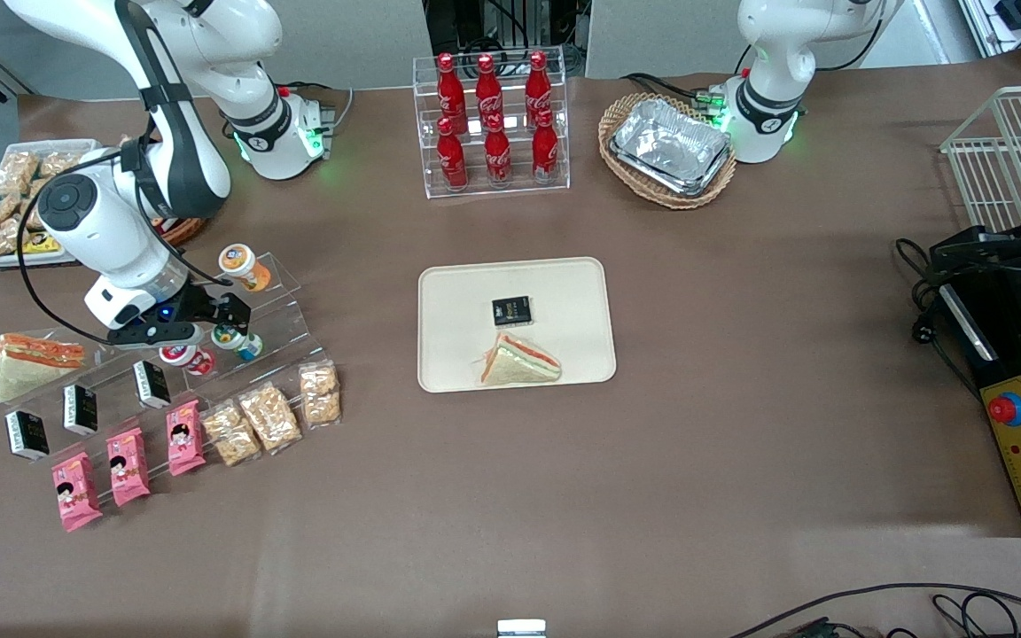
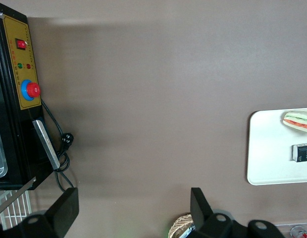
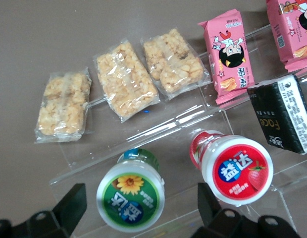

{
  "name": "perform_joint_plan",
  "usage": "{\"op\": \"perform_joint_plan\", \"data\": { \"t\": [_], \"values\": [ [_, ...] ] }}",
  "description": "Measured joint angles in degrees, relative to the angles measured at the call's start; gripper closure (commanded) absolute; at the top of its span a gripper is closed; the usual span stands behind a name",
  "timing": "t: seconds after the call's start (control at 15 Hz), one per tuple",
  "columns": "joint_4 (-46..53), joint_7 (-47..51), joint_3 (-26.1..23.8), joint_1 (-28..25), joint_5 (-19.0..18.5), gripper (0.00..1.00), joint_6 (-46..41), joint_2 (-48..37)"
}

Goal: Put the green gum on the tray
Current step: 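Lower the right gripper and close it on the green-lidded gum bottle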

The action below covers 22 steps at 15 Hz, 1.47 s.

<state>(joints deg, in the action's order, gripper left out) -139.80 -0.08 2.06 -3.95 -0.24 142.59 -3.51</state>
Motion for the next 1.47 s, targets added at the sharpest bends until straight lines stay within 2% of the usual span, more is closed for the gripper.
{"op": "perform_joint_plan", "data": {
  "t": [0.33,0.47,0.67,0.73,0.87,1.0,1.13,1.2,1.33,1.47],
  "values": [
    [-0.8,0.0,0.0,-0.7,0.3,0.06,2.1,1.3],
    [-0.8,0.0,0.0,-1.0,0.8,0.17,2.4,1.6],
    [-0.8,0.0,0.0,-1.4,1.1,0.47,2.9,2.0],
    [-0.8,0.0,0.0,-1.5,1.2,0.50,2.9,2.0],
    [-0.8,0.0,0.0,-1.5,1.2,0.62,2.9,2.1],
    [-0.8,0.0,0.0,-1.5,1.2,0.82,2.9,2.1],
    [-0.8,0.0,0.0,-1.5,1.2,0.96,2.9,2.1],
    [-0.8,0.0,0.0,-1.5,1.2,1.00,2.9,2.0],
    [-0.1,-0.4,0.0,-1.5,1.2,1.00,2.6,1.3],
    [3.2,-0.9,0.1,-1.5,1.2,1.00,-4.7,-1.3]
  ]
}}
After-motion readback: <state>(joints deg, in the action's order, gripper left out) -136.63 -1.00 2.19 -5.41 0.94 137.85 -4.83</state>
